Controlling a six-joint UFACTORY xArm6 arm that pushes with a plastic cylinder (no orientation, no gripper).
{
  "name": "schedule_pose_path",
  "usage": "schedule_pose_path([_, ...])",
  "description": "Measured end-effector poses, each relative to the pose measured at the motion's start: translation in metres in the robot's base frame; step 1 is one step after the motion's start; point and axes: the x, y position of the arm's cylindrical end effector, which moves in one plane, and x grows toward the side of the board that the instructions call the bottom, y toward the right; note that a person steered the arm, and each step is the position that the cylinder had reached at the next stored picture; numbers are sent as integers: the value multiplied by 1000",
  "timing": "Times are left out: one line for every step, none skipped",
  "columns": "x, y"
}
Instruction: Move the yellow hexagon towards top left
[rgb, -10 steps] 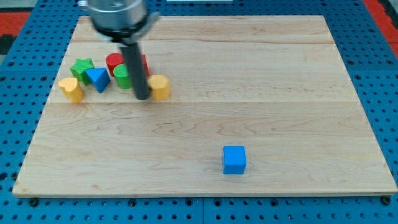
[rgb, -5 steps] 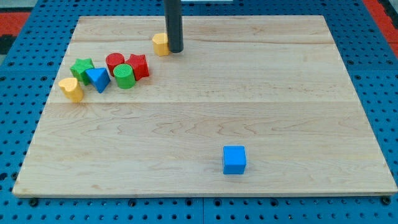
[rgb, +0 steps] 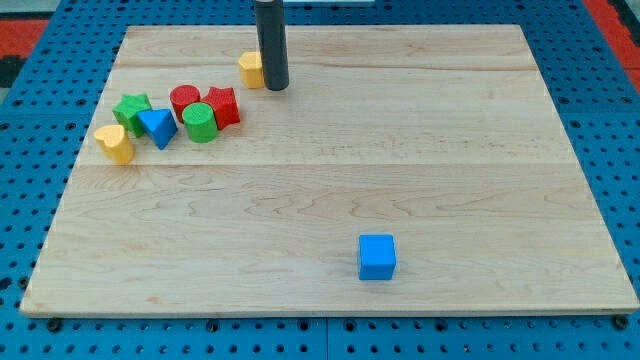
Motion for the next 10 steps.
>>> schedule_pose_path([0, -2])
schedule_pose_path([-6, -22])
schedule_pose_path([-25, -66])
schedule_pose_path([-27, -26])
schedule_pose_path([-44, -15])
schedule_pose_path([-55, -65])
schedule_pose_path([-62, -94])
schedule_pose_path([-62, -70])
schedule_pose_path([-81, -50])
schedule_pose_path([-95, -65])
